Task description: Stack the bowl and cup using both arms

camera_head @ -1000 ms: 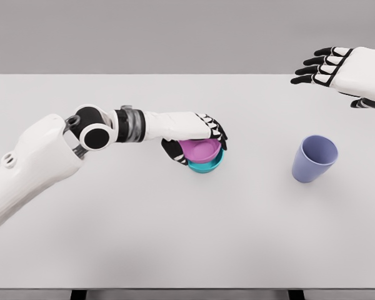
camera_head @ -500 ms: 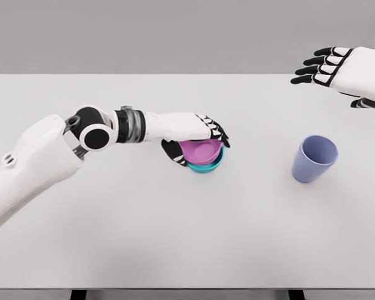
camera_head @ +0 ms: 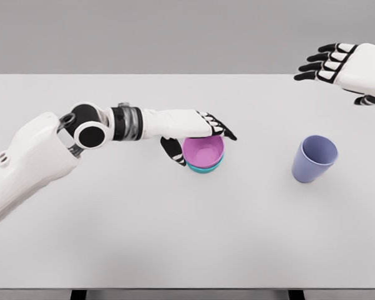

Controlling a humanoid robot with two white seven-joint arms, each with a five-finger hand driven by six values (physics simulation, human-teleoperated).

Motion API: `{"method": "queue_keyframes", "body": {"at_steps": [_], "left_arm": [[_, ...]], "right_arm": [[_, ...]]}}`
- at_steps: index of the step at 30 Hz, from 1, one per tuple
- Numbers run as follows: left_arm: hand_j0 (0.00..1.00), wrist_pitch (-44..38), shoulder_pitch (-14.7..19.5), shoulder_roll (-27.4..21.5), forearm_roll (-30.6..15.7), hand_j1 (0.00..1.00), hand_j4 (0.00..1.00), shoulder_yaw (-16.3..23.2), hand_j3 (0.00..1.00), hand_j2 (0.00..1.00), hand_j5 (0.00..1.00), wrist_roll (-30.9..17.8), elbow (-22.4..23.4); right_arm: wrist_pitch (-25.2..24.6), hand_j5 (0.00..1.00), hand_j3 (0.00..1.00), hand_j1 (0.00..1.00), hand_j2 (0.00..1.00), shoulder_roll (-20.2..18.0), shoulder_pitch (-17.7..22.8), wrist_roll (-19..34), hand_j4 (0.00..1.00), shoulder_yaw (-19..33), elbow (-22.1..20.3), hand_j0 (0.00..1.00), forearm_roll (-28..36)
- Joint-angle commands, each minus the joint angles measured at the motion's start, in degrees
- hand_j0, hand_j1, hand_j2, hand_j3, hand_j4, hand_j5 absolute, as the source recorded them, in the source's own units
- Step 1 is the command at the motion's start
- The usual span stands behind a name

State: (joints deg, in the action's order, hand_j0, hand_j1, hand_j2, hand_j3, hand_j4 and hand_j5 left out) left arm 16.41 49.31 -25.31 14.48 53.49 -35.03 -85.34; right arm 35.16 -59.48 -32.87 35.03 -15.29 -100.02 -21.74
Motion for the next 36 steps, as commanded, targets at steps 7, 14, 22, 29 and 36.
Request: {"method": "queue_keyframes", "body": {"at_steps": [7, 14, 22, 29, 36], "left_arm": [[1.00, 18.59, -2.28, -18.89, -30.02, 1.00, 1.00, -8.40, 1.00, 1.00, 1.00, 0.03, -7.82], [1.00, 18.59, -13.09, -35.69, -42.52, 1.00, 1.00, -9.81, 1.00, 1.00, 1.00, 0.03, -7.74], [1.00, 18.59, -14.77, -35.69, -41.90, 1.00, 1.00, -10.51, 1.00, 1.00, 1.00, 0.03, -6.33], [1.00, 18.59, -14.85, -35.78, -41.82, 1.00, 1.00, -10.51, 1.00, 1.00, 1.00, 0.03, -6.33], [1.00, 18.59, -14.85, -35.78, -41.82, 1.00, 1.00, -10.51, 1.00, 1.00, 1.00, 0.03, -5.80]], "right_arm": [[-0.16, 1.00, 1.00, 1.00, 1.00, -3.10, 1.93, -0.03, 1.00, 0.44, 0.53, 1.00, 0.20], [-0.16, 1.00, 1.00, 1.00, 1.00, -6.61, 6.07, -0.03, 1.00, 3.25, -0.44, 1.00, 8.55], [-0.16, 1.00, 1.00, 1.00, 1.00, -7.32, 4.92, -0.03, 1.00, -7.91, -0.18, 1.00, 1.17], [-0.16, 1.00, 1.00, 1.00, 1.00, -4.59, 4.83, -0.03, 1.00, -9.05, 2.28, 1.00, 0.82], [-0.16, 1.00, 1.00, 1.00, 1.00, -3.01, 2.99, -0.03, 1.00, -12.48, 6.15, 1.00, -0.06]]}}
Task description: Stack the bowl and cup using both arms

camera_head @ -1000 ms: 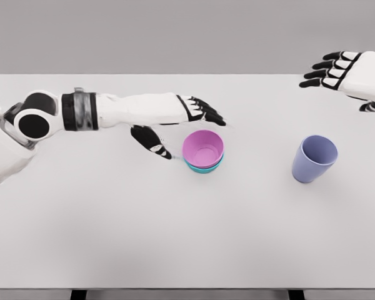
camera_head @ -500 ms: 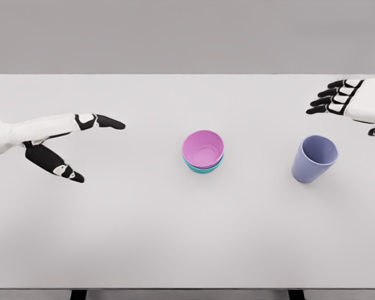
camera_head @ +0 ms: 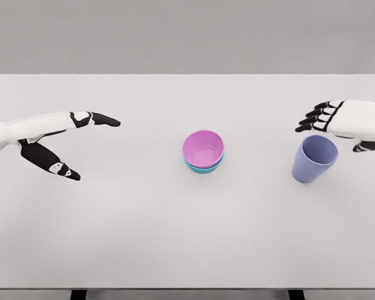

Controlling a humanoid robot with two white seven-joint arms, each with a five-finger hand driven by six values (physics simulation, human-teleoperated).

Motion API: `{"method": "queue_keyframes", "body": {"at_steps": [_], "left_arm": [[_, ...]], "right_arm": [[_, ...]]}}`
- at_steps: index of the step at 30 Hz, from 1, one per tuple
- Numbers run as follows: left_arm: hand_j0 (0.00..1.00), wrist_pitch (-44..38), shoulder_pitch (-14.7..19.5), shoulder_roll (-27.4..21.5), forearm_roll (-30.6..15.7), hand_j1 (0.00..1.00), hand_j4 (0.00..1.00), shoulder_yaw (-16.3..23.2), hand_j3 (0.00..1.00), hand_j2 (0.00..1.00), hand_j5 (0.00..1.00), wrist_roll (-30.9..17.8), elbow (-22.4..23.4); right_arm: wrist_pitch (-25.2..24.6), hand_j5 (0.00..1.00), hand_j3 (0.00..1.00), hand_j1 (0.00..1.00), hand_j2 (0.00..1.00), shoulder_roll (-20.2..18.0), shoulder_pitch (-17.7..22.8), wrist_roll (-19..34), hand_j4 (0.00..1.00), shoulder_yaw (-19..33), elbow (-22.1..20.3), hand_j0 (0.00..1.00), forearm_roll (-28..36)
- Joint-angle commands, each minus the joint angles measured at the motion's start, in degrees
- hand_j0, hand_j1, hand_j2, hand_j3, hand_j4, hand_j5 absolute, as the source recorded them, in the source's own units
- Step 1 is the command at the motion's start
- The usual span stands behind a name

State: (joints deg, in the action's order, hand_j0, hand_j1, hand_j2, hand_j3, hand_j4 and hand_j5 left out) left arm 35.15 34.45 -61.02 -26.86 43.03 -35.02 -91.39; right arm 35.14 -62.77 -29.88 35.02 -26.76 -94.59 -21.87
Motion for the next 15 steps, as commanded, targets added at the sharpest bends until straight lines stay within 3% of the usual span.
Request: {"method": "queue_keyframes", "body": {"at_steps": [1, 8, 15], "left_arm": [[1.00, -0.15, 0.00, -0.06, -0.48, 1.00, 1.00, -0.05, 1.00, 1.00, 1.00, 0.02, 0.25], [1.00, -0.15, -0.35, 0.02, -0.48, 1.00, 1.00, -0.05, 1.00, 1.00, 1.00, 0.02, 0.60], [1.00, -0.15, -0.35, 0.20, -0.48, 1.00, 1.00, -0.05, 1.00, 1.00, 1.00, 0.02, 0.60]], "right_arm": [[-0.14, 1.00, 1.00, 1.00, 1.00, 0.36, -0.09, -0.02, 1.00, -1.10, 1.07, 1.00, 0.08], [-0.14, 1.00, 1.00, 1.00, 1.00, 2.56, -3.78, -0.02, 1.00, -6.73, 3.97, 1.00, 0.08], [-0.14, 1.00, 1.00, 1.00, 1.00, 2.47, -3.78, -0.02, 1.00, -8.57, 5.91, 1.00, 0.08]]}}
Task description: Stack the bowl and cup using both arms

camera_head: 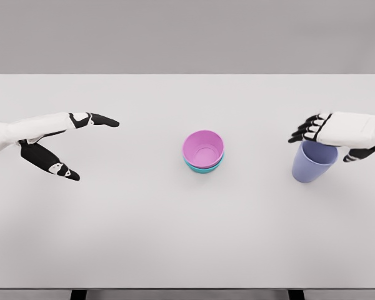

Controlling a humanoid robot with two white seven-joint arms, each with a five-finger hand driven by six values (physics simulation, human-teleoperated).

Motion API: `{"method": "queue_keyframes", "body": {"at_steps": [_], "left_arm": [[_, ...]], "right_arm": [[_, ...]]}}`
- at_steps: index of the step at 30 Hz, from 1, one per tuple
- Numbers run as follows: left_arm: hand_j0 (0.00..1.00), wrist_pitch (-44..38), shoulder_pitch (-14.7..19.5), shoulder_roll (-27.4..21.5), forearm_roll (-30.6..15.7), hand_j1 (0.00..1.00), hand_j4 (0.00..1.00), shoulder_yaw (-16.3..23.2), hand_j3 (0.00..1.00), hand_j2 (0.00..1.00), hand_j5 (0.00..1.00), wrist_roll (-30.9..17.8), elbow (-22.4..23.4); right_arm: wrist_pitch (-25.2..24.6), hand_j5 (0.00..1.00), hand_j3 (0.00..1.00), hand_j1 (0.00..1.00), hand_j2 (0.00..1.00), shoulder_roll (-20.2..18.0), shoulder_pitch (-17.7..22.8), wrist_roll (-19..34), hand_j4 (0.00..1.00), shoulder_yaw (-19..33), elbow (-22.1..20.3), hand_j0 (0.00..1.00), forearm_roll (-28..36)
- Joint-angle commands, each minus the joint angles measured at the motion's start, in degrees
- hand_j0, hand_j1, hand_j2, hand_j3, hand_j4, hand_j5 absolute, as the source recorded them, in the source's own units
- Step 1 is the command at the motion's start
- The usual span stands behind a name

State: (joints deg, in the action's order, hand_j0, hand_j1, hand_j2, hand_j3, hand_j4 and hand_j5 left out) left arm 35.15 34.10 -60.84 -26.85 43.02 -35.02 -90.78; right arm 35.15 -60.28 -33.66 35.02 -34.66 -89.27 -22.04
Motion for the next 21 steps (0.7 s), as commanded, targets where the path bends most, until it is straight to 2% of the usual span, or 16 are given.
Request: {"method": "queue_keyframes", "body": {"at_steps": [1, 21], "left_arm": [[1.00, -0.15, 0.00, 0.02, -0.48, 1.00, 1.00, -0.04, 1.00, 1.00, 1.00, 0.02, -0.01], [1.00, -0.15, 0.00, 0.11, -0.39, 1.00, 1.00, -0.04, 1.00, 1.00, 1.00, 0.02, -0.01]], "right_arm": [[-0.15, 1.00, 1.00, 1.00, 1.00, -0.02, 0.00, -0.02, 1.00, -0.76, 0.59, 1.00, 0.25], [-0.15, 1.00, 1.00, 1.00, 1.00, -0.37, -0.35, -0.02, 1.00, -1.55, -1.96, 1.00, 0.25]]}}
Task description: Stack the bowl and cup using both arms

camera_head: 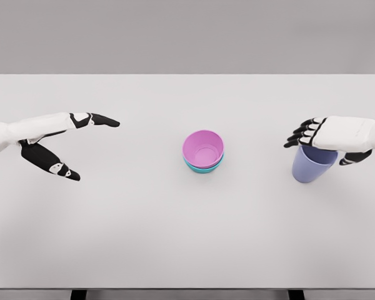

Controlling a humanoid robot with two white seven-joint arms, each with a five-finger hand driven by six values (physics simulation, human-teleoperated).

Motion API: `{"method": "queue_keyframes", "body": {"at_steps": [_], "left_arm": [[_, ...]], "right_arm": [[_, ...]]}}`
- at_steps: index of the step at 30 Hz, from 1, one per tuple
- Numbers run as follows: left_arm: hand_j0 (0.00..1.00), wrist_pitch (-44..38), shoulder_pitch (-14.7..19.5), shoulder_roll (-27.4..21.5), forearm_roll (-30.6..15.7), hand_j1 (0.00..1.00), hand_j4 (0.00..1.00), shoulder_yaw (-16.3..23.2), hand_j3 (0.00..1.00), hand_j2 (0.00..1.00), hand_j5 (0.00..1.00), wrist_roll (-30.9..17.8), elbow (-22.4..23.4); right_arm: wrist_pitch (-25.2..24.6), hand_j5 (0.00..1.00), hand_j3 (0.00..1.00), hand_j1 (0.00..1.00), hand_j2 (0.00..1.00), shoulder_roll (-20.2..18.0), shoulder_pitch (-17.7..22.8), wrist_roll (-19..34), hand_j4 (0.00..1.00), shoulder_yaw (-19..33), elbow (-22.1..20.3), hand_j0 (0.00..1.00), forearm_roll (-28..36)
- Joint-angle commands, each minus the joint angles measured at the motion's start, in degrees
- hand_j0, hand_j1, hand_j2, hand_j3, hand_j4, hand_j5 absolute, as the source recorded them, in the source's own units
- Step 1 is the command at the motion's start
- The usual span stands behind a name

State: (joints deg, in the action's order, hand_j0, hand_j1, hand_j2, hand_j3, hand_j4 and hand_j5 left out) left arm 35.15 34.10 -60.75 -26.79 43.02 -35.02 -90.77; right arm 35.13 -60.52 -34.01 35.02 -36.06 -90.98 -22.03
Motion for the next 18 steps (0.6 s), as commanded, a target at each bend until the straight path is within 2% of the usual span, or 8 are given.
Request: {"method": "queue_keyframes", "body": {"at_steps": [1, 12, 14, 17, 18], "left_arm": [[1.00, -0.15, 0.00, -0.07, -0.46, 1.00, 1.00, -0.04, 1.00, 1.00, 1.00, 0.02, -0.02], [1.00, -0.15, -0.35, -0.06, -0.46, 1.00, 1.00, -0.04, 1.00, 1.00, 1.00, 0.02, -0.02], [1.00, -0.15, -0.35, -0.07, -0.46, 1.00, 1.00, -0.04, 1.00, 1.00, 1.00, 0.02, -0.10], [1.00, -0.15, -0.35, -0.07, -0.46, 1.00, 1.00, -0.04, 1.00, 1.00, 1.00, 0.02, -0.10], [1.00, -0.15, -0.35, -0.06, -0.46, 1.00, 1.00, -0.04, 1.00, 1.00, 1.00, 0.02, -0.10]], "right_arm": [[-0.13, 1.00, 1.00, 1.00, 1.00, -0.21, 0.00, -0.02, 1.00, -0.50, -0.33, 1.00, 0.24], [-0.13, 0.99, 0.99, 0.99, 0.99, -0.30, 0.09, -0.02, 0.99, -1.73, -0.86, 0.99, 0.24], [-0.13, 0.93, 0.93, 0.93, 0.93, -0.30, 0.09, -0.02, 0.93, -1.73, -0.86, 0.93, 0.24], [-0.13, 0.76, 0.76, 0.76, 0.76, -0.21, 0.09, -0.02, 0.76, -1.73, -0.95, 0.76, 0.41], [-0.13, 0.73, 0.73, 0.73, 0.73, -0.21, 0.00, -0.02, 0.73, -1.73, -0.86, 0.73, 0.41]]}}
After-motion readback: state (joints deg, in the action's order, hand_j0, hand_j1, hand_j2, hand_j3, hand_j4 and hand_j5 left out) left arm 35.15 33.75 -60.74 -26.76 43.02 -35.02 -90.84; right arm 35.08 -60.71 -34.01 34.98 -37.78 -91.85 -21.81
